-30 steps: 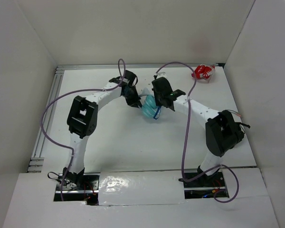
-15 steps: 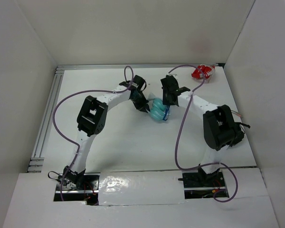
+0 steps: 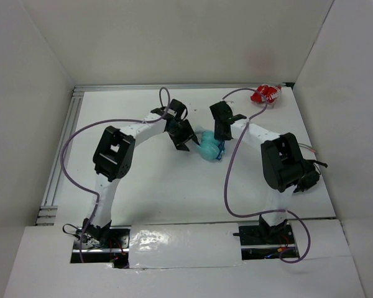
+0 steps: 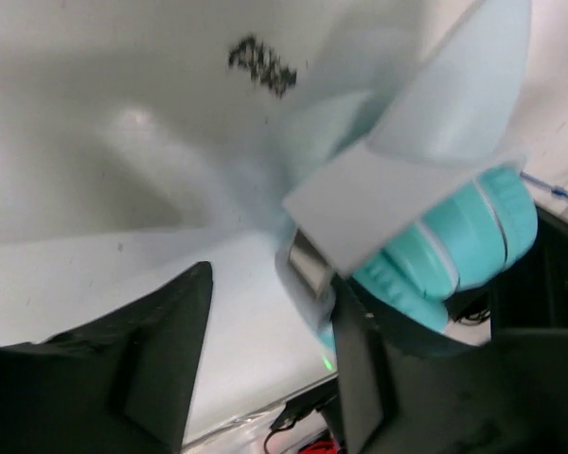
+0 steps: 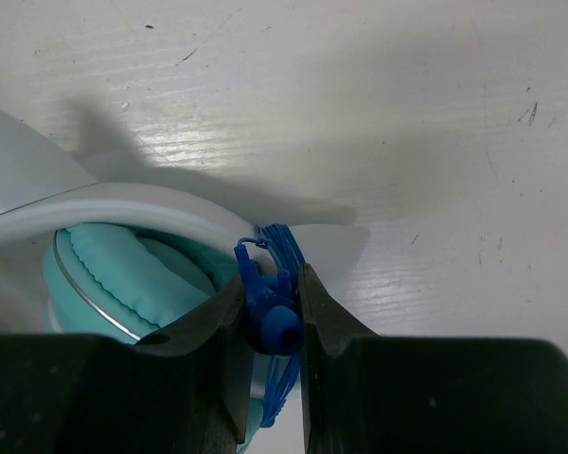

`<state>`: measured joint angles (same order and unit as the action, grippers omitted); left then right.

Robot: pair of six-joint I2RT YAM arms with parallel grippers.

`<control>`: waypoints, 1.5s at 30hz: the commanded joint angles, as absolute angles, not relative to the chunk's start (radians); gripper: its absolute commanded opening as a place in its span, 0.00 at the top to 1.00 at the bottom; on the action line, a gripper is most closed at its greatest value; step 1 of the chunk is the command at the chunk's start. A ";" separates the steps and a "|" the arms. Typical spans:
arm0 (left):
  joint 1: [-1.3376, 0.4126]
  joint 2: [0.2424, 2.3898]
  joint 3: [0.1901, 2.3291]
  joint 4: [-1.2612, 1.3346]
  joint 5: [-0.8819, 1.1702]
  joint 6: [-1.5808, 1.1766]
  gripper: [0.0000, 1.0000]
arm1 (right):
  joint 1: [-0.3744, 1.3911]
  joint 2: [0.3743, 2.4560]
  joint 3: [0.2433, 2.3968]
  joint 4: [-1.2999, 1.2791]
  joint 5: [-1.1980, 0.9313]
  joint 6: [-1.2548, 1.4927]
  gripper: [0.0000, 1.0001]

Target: Wrap the headphones

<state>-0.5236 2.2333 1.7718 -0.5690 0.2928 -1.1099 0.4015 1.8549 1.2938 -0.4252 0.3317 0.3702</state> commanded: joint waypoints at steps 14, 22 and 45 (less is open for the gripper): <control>-0.549 1.924 1.529 -0.453 0.347 -1.002 0.17 | 0.439 1.775 1.312 -0.489 0.443 0.430 0.46; -0.580 1.800 1.442 -0.434 0.299 -0.973 0.01 | 0.469 1.560 1.266 -0.428 0.377 0.388 0.25; -0.601 1.364 1.103 -0.361 0.155 -0.847 0.01 | 0.472 1.152 1.045 -0.176 0.245 0.498 0.00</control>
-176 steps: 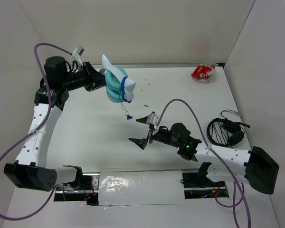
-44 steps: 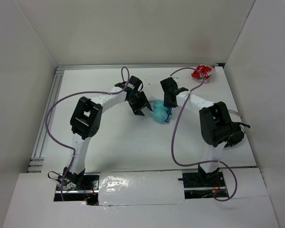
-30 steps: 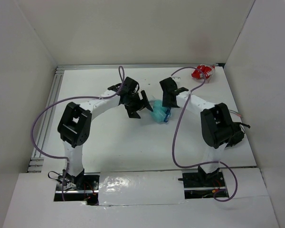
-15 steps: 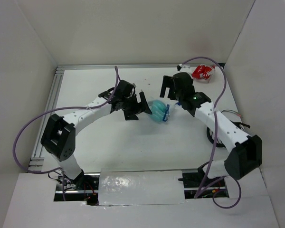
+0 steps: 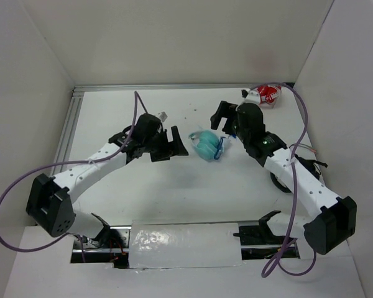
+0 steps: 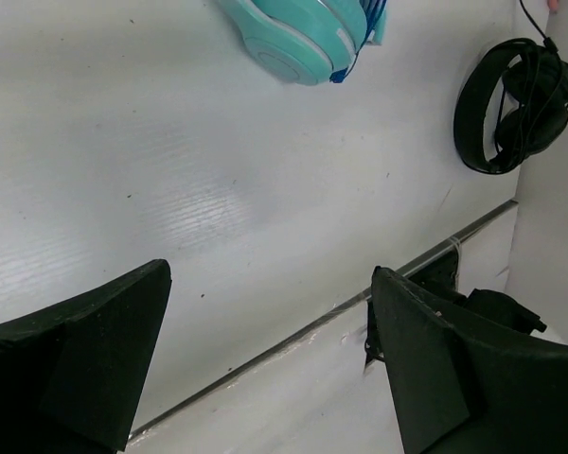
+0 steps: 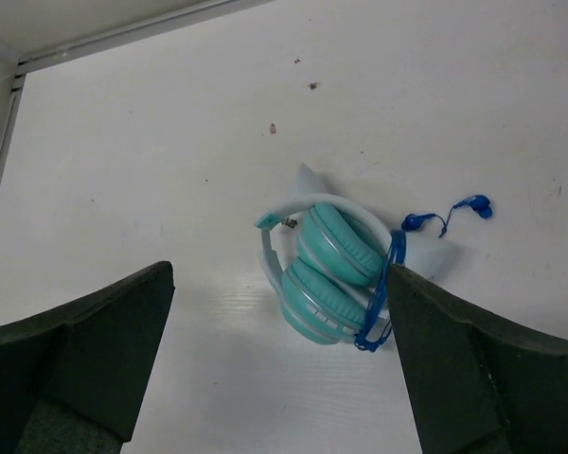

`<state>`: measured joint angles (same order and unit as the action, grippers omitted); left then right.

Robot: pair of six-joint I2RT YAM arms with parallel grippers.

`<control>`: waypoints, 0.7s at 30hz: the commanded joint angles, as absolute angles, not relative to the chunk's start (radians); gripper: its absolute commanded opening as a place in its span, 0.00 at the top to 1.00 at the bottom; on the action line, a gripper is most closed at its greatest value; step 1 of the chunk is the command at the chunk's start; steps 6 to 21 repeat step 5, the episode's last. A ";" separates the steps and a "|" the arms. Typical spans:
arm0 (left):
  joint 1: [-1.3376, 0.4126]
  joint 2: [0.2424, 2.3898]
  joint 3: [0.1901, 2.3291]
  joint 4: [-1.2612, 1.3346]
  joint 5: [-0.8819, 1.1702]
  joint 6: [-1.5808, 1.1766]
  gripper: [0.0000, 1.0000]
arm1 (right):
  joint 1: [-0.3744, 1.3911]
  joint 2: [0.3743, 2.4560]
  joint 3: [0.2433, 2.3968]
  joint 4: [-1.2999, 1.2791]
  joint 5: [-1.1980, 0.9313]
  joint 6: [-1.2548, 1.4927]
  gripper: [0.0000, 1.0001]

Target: Wrap the headphones

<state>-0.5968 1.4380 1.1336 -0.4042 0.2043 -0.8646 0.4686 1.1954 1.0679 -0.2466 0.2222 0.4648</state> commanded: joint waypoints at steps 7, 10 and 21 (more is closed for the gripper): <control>-0.603 1.286 1.054 -0.357 0.146 -0.848 0.01 | 0.479 1.120 0.997 -0.131 0.230 0.511 0.01; -0.603 1.286 1.054 -0.357 0.146 -0.848 0.01 | 0.479 1.120 0.997 -0.131 0.230 0.511 0.01; -0.603 1.286 1.054 -0.357 0.146 -0.848 0.01 | 0.479 1.120 0.997 -0.131 0.230 0.511 0.01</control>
